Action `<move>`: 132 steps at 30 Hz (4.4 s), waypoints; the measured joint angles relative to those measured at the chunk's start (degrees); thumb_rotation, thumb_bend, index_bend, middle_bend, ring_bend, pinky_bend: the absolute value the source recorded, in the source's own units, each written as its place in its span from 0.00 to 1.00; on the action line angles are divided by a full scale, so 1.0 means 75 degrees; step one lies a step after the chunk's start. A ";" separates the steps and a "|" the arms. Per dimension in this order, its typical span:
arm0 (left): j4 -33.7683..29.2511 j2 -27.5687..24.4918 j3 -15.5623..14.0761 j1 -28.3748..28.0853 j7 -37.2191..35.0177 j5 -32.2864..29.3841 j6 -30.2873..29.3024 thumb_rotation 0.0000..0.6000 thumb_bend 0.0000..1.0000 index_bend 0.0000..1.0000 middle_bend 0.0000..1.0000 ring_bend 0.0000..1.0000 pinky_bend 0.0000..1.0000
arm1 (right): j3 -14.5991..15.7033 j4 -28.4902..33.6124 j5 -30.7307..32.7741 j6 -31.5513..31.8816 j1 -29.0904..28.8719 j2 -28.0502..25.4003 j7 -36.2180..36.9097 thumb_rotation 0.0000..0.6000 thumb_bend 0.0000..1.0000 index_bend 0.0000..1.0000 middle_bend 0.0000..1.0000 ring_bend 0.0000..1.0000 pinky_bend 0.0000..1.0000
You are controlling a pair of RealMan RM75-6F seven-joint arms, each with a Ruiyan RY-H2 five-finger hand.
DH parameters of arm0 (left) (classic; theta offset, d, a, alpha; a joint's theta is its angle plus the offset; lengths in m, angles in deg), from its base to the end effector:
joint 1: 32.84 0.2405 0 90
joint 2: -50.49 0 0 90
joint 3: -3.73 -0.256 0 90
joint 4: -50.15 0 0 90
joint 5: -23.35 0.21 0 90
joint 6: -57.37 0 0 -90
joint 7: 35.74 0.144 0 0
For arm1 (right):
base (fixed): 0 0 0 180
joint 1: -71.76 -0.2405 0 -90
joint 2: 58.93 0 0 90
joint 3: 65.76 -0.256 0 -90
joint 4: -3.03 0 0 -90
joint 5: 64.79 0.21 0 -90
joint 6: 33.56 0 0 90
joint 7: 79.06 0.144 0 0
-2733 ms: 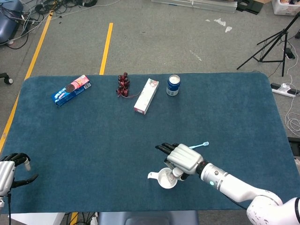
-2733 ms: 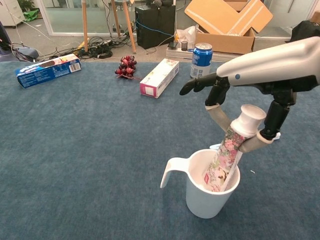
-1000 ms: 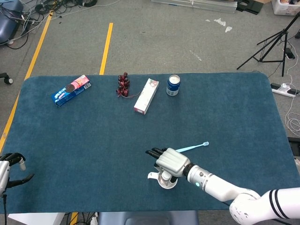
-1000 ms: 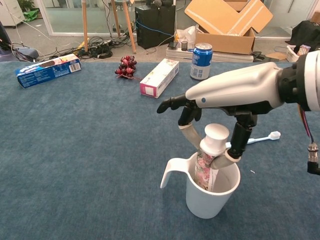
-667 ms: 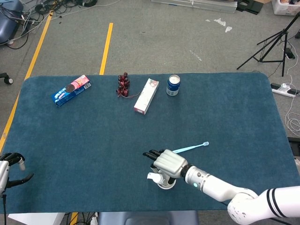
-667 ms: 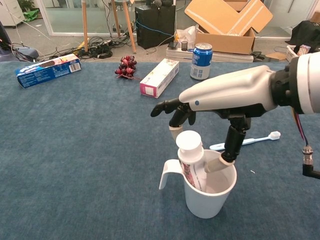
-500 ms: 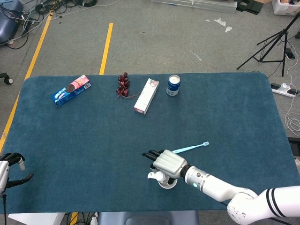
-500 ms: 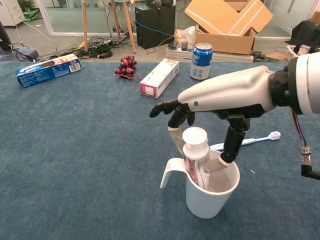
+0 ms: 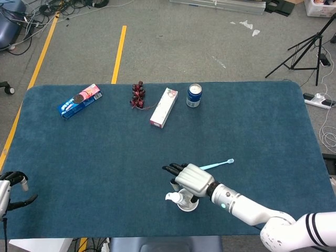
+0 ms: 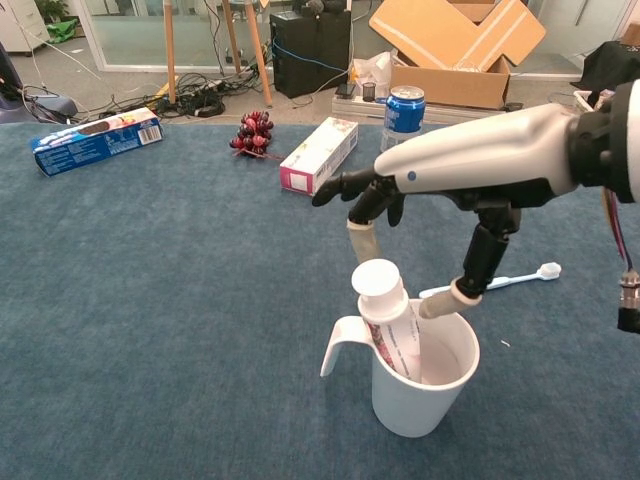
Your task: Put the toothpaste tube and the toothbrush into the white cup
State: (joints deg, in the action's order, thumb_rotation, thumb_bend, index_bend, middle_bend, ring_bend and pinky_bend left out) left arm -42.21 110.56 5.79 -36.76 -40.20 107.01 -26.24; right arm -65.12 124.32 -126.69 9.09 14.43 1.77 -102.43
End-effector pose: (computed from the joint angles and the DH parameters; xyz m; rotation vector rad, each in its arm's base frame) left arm -0.3268 0.1730 0.1797 -1.3491 -0.9606 -0.8589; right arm -0.0699 -0.2624 0.0476 2.4355 -0.8458 0.7404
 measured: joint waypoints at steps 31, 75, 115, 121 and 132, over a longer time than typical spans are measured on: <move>0.0001 0.0004 0.0050 -0.0015 0.0048 -0.0135 0.0069 1.00 0.00 0.67 0.45 0.36 0.40 | -0.0489 -0.3068 -0.0207 0.0740 0.0998 0.0854 0.0650 1.00 0.14 0.32 0.00 0.00 0.24; -0.0046 -0.0078 0.0126 0.0051 0.0009 -0.0271 0.0024 1.00 0.00 0.78 0.45 0.36 0.40 | 0.0111 -0.6123 -0.2351 0.1121 0.1809 0.3316 0.1382 1.00 0.14 0.42 0.00 0.00 0.24; -0.0061 -0.0110 0.0137 0.0060 -0.0038 -0.0279 0.0040 1.00 0.00 0.77 0.45 0.36 0.40 | -0.0052 -0.6890 -0.2618 0.0603 0.1949 0.3814 0.1646 1.00 0.20 0.49 0.00 0.00 0.24; -0.0054 -0.0117 0.0141 0.0067 -0.0065 -0.0285 0.0033 1.00 0.00 0.77 0.45 0.36 0.40 | -0.0078 -0.6905 -0.2576 0.0505 0.1938 0.3828 0.1599 1.00 0.22 0.50 0.00 0.00 0.24; -0.0050 -0.0125 0.0145 0.0071 -0.0087 -0.0282 0.0028 1.00 0.00 0.77 0.45 0.36 0.40 | -0.0101 -0.6924 -0.2559 0.0436 0.1948 0.3850 0.1554 1.00 0.23 0.55 0.02 0.00 0.24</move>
State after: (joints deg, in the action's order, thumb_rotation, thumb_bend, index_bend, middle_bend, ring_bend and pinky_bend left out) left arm -42.59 109.63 6.88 -36.23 -40.85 104.89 -26.02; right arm -65.88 72.39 -145.88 12.36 29.04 30.65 -90.77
